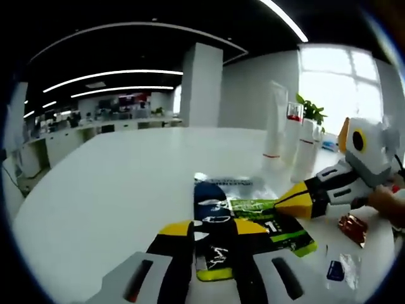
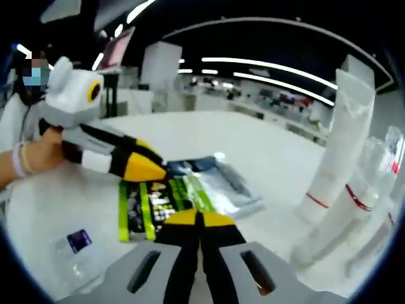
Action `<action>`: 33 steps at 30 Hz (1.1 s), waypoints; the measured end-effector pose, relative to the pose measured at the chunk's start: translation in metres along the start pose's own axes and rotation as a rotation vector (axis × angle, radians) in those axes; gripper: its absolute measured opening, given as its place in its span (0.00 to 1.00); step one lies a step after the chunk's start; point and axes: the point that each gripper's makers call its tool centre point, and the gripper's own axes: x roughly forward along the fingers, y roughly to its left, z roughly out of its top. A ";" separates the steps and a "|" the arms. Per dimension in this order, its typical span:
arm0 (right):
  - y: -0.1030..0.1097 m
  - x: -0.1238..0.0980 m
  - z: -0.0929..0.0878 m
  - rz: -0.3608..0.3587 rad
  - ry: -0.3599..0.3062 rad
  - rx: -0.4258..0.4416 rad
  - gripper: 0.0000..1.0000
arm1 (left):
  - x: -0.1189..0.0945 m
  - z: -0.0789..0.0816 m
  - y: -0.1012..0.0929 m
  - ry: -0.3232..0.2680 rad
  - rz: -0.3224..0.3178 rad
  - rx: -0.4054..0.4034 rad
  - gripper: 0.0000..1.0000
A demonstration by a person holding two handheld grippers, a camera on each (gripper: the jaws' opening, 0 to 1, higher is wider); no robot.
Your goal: Arrange the skincare products in the storage area until every visible bottle or jar stands upright without overlapping.
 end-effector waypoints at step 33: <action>-0.015 -0.012 -0.005 0.017 0.037 0.117 0.04 | -0.005 -0.003 -0.023 0.008 -0.070 0.141 0.12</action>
